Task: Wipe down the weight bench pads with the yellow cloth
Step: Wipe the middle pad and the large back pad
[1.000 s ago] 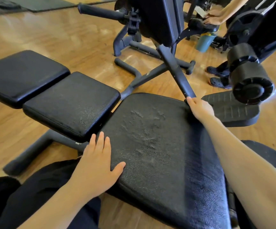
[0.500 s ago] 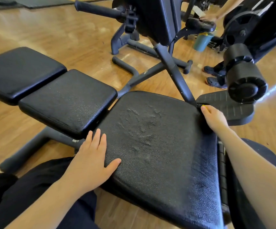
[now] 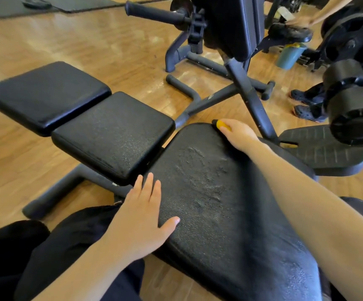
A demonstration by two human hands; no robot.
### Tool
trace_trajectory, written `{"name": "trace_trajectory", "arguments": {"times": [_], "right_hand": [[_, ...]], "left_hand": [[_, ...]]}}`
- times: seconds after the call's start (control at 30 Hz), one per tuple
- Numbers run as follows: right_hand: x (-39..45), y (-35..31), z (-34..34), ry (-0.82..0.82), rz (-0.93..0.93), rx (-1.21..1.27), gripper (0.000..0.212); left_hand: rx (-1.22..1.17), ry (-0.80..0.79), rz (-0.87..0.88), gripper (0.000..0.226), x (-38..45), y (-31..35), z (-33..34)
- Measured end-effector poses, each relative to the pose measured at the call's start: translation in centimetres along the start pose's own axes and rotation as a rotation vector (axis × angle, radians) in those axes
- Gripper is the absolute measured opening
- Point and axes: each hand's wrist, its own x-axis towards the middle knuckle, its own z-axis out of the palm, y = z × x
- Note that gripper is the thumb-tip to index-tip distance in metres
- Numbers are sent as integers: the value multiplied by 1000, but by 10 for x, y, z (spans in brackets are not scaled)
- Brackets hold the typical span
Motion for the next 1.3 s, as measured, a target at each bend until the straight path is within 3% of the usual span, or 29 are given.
{"name": "trace_trajectory", "arguments": {"times": [0.1,0.23,0.4,0.5,0.73,0.87,1.1,1.3], "right_hand": [[-21,24,-13,48,49,31,36],[-65,82,-32,127,250,53,36],[-111,131,-41,214,436,153,39],[-96,127,-46,171,542,152,40],[-51,107,-49,50,637,126,55],[-22,77,-41,35,570,156,63],[44,-12,-7,-187,137,12,51],[40,7,-12,-206,64,66,47]], "left_hand": [[-4,6,3,114,0,1,0],[-22,4,14,114,-1,-1,-1],[-40,0,16,96,-3,0,-3],[-54,0,26,84,-4,-1,-4],[-67,2,29,84,-2,-4,-2],[-75,0,11,87,8,-3,-3],[-8,48,8,102,20,1,2],[-72,81,32,100,17,-4,3]]}}
